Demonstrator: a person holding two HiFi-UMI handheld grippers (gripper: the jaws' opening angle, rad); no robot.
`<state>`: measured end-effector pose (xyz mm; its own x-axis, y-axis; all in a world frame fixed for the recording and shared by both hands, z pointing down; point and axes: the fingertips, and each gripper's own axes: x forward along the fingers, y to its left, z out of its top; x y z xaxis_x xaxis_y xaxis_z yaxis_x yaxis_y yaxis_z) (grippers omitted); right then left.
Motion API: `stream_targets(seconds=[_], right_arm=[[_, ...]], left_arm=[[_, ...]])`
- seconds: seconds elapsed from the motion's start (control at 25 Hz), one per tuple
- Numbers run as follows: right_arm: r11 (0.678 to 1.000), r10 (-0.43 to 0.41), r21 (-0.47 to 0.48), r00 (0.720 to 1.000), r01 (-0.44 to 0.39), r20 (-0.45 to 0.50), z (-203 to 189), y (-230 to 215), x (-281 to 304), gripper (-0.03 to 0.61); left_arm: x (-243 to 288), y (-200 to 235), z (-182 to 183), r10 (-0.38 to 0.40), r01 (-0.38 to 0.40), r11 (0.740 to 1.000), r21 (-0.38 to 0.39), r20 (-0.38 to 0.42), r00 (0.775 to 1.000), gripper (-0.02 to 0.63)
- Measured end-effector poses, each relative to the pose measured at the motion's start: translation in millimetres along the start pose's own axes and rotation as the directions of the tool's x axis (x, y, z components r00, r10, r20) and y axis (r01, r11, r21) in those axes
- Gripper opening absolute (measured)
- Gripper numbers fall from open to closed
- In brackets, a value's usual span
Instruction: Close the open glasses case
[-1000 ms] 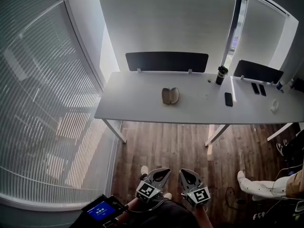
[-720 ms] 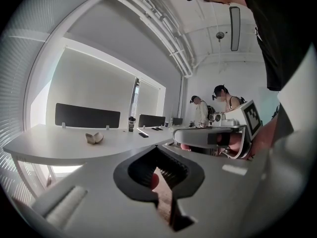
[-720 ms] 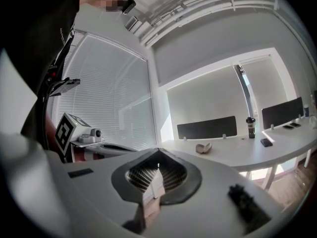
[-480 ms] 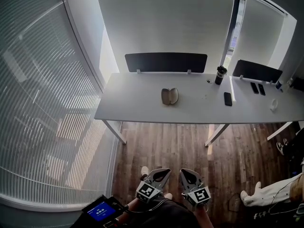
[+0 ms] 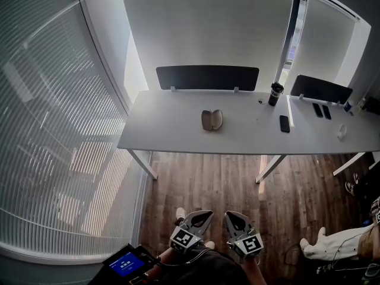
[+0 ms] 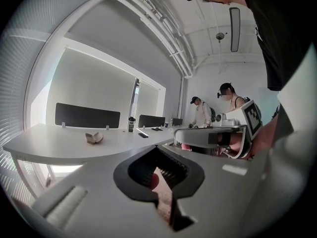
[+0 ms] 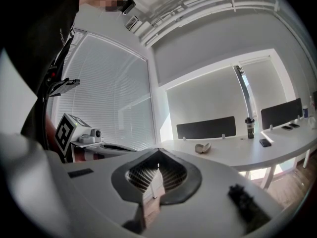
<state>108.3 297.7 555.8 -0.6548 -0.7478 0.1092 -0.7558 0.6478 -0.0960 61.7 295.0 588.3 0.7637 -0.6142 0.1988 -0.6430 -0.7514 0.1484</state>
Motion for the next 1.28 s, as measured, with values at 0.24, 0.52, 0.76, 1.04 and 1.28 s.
stream_targets(seconds=[0.24,0.52,0.76,1.04,1.28], right_arm=[[1.0,-0.004,-0.003,1.0,0.004,-0.004,-0.5,-1.5,2.0,-0.003],[1.0,-0.005,-0.002,1.0,0.005,-0.013,-0.6,-7.4,3.5,-0.003],[1.0,-0.016,-0.004,0.999,0.016,-0.03,-0.4,-16.8,9.3,-0.003],[1.0,-0.011,-0.01,0.999,0.011,-0.037,4.5,-26.2,21.9,-0.003],[1.0,-0.006,-0.02,0.999,0.005,-0.046,5.2,-33.4,33.5,-0.003]], left_arm=[[1.1,2.6,-0.4,0.001,-0.001,1.0,-0.013,-0.005,1.0,0.006],[9.8,5.2,-5.2,-0.01,0.01,1.0,-0.013,-0.011,1.0,0.006],[21.1,13.1,-11.7,-0.031,0.031,1.0,0.0,-0.016,0.999,0.006],[30.9,24.2,2.7,-0.018,0.018,0.999,-0.038,0.003,1.0,0.006],[42.6,36.7,-4.1,-0.026,0.026,0.999,-0.024,0.008,1.0,0.006]])
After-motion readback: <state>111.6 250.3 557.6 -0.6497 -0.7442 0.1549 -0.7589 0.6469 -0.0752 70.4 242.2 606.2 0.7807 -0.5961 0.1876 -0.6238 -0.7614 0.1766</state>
